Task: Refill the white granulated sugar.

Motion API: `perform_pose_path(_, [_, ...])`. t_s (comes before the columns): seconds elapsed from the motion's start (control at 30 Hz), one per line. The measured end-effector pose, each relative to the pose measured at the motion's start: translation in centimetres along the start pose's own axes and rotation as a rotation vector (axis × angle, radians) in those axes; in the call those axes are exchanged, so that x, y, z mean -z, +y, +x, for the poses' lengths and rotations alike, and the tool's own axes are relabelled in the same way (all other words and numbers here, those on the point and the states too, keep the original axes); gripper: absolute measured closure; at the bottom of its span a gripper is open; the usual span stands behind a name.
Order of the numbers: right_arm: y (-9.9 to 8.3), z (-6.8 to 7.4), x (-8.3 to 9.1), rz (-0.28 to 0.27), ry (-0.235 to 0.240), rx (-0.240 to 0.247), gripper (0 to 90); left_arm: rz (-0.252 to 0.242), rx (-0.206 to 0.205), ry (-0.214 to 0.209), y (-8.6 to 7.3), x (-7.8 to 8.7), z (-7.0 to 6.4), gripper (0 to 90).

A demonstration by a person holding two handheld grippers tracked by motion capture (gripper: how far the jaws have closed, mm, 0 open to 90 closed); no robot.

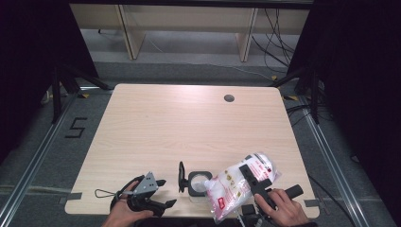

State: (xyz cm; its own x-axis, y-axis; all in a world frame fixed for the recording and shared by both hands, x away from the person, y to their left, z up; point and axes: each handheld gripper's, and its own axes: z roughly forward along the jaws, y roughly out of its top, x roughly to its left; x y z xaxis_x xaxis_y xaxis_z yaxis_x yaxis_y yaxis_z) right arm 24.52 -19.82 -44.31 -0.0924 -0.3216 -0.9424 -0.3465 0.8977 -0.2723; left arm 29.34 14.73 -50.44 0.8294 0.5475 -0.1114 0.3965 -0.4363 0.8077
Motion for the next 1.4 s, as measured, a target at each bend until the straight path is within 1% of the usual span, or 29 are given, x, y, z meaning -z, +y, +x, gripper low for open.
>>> perform_pose_path(0.03, [0.03, 0.06, 0.07, 0.005, 0.000, -0.009, 42.2, -0.004, -0.002, 0.004, -0.01, 0.01, -0.04, 22.3])
perform_pose_path(0.1, [0.08, 0.03, 0.08, 0.003, -0.005, -0.008, 42.2, -0.005, -0.002, 0.004, -0.02, 0.02, -0.02, 22.3])
perform_pose_path(0.13, [0.10, -0.01, 0.07, 0.000, -0.005, -0.006, 42.2, -0.005, -0.015, 0.004, 0.00, 0.03, 0.07, 22.3])
perform_pose_path(0.17, [0.15, -0.20, -0.01, -0.012, -0.011, 0.014, 42.3, -0.005, -0.035, 0.003, 0.04, 0.05, 0.20, 22.3])
perform_pose_path(0.2, [0.21, -0.02, 0.12, 0.000, -0.004, -0.009, 42.3, -0.004, -0.034, 0.002, 0.05, 0.07, 0.19, 22.3])
perform_pose_path(0.27, [0.22, -0.02, 0.13, -0.002, -0.004, -0.009, 42.3, -0.004, -0.034, 0.001, 0.05, 0.06, 0.19, 22.3])
perform_pose_path(0.3, [0.27, -0.08, 0.08, -0.012, -0.006, 0.000, 42.4, -0.005, -0.001, 0.004, -0.02, 0.02, 0.00, 22.3])
perform_pose_path(0.33, [0.28, -0.09, 0.04, -0.014, -0.004, 0.005, 42.5, -0.007, -0.029, 0.004, 0.01, 0.01, 0.16, 22.3])
perform_pose_path(0.43, [0.25, 0.00, 0.05, -0.005, -0.001, -0.011, 42.6, 0.004, -0.040, 0.003, 0.04, 0.10, 0.29, 22.3])
perform_pose_path(0.47, [0.22, -0.06, 0.00, -0.010, -0.004, -0.006, 42.7, -0.003, -0.033, 0.000, 0.02, 0.08, 0.22, 22.3])
perform_pose_path(0.57, [0.13, -0.17, -0.06, -0.023, -0.013, 0.004, 42.9, -0.004, -0.035, 0.001, -0.01, 0.09, 0.17, 22.3])
perform_pose_path(0.6, [0.10, -0.21, -0.07, -0.023, -0.012, 0.006, 42.9, -0.004, -0.012, 0.004, -0.07, 0.09, 0.04, 22.3])
perform_pose_path(0.63, [0.10, -0.21, -0.07, -0.023, -0.012, 0.006, 42.9, -0.004, -0.012, 0.004, -0.07, 0.09, 0.04, 22.3])
perform_pose_path(0.7, [0.05, -0.11, -0.05, -0.019, -0.014, -0.003, 43.0, -0.007, -0.039, 0.003, -0.04, 0.12, 0.26, 22.3])
perform_pose_path(0.73, [0.02, -0.01, 0.03, -0.016, -0.023, -0.013, 43.0, -0.007, -0.032, 0.005, -0.06, 0.13, 0.22, 22.3])
perform_pose_path(0.77, [0.01, -0.10, 0.02, -0.025, -0.021, -0.004, 43.1, -0.006, -0.031, 0.006, -0.07, 0.13, 0.22, 22.3])
perform_pose_path(0.8, [0.00, -0.05, 0.04, -0.025, -0.025, -0.006, 43.2, -0.006, -0.036, 0.006, -0.05, 0.12, 0.24, 22.3])
perform_pose_path(0.83, [0.00, -0.05, 0.04, -0.025, -0.025, -0.006, 43.2, -0.010, -0.033, 0.004, -0.05, 0.07, 0.18, 22.3])
perform_pose_path(0.87, [-0.04, 0.03, 0.10, -0.023, -0.027, -0.013, 43.2, -0.002, -0.003, 0.010, -0.07, 0.09, -0.04, 22.3])
perform_pose_path(0.93, [-0.09, -0.08, 0.10, -0.031, -0.035, -0.001, 43.3, -0.006, 0.001, 0.010, -0.09, 0.03, -0.08, 22.4])
perform_pose_path(0.97, [-0.13, -0.12, 0.11, -0.031, -0.038, 0.001, 43.3, -0.005, -0.006, 0.010, -0.08, 0.00, -0.01, 22.3])
perform_pose_path(1.03, [-0.18, -0.14, 0.09, -0.032, -0.044, -0.003, 43.4, -0.004, -0.004, 0.010, -0.11, 0.03, -0.02, 22.3])
perform_pose_path(1.13, [-0.26, -0.17, 0.12, -0.022, -0.034, -0.010, 43.5, -0.005, -0.006, 0.008, -0.15, 0.08, 0.03, 22.3])
perform_pose_path(1.2, [-0.32, -0.10, 0.13, -0.024, -0.047, -0.020, 43.5, -0.001, -0.007, 0.012, -0.17, 0.13, 0.06, 22.3])
perform_pose_path(1.23, [-0.32, -0.10, 0.13, -0.024, -0.047, -0.020, 43.5, 0.012, -0.022, 0.019, -0.17, 0.21, 0.16, 22.3])
perform_pose_path(1.27, [-0.33, -0.28, 0.07, -0.037, -0.053, 0.001, 43.6, 0.004, -0.012, 0.019, -0.20, 0.20, 0.08, 22.4])
perform_pose_path(1.3, [-0.31, -0.21, 0.24, -0.023, -0.045, -0.026, 43.6, 0.000, -0.004, 0.017, -0.22, 0.20, 0.01, 22.3])
perform_pose_path(1.37, [-0.30, -0.28, 0.23, -0.028, -0.044, -0.016, 43.7, 0.001, -0.009, 0.017, -0.19, 0.19, 0.05, 22.4])
perform_pose_path(1.4, [-0.33, -0.18, 0.20, -0.035, -0.044, -0.024, 43.7, 0.003, -0.007, 0.017, -0.16, 0.16, 0.02, 22.4])
